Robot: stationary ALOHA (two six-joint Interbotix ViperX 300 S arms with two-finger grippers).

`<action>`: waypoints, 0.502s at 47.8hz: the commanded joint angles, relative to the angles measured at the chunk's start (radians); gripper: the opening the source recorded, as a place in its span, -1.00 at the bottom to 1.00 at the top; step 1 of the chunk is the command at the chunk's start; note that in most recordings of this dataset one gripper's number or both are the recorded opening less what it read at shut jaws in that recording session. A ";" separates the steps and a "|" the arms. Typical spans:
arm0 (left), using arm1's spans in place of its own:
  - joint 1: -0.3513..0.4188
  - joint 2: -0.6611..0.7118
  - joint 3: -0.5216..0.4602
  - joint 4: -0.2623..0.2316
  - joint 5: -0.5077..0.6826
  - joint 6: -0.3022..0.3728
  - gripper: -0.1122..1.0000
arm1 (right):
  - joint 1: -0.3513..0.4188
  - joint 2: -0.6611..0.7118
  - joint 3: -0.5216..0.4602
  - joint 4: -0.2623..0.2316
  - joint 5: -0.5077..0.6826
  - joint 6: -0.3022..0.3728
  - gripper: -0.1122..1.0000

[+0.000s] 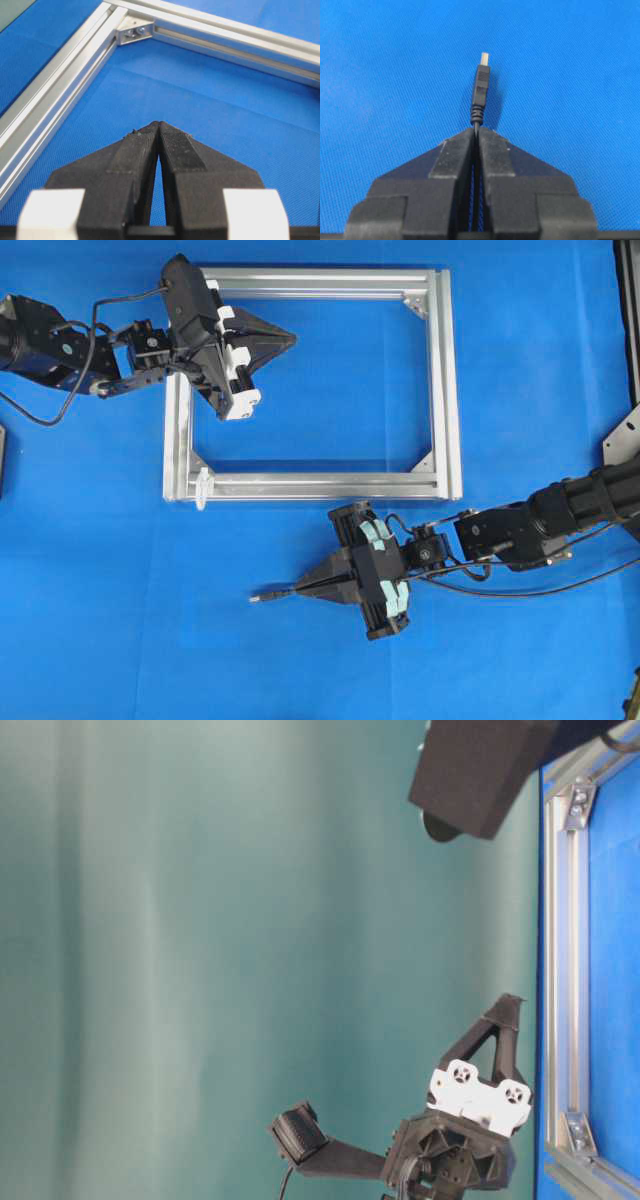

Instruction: Insert the wire through the string loop located on the left side.

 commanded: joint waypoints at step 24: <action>-0.002 -0.038 -0.002 0.002 0.003 0.000 -0.80 | -0.002 -0.101 0.006 -0.002 0.020 -0.003 -0.79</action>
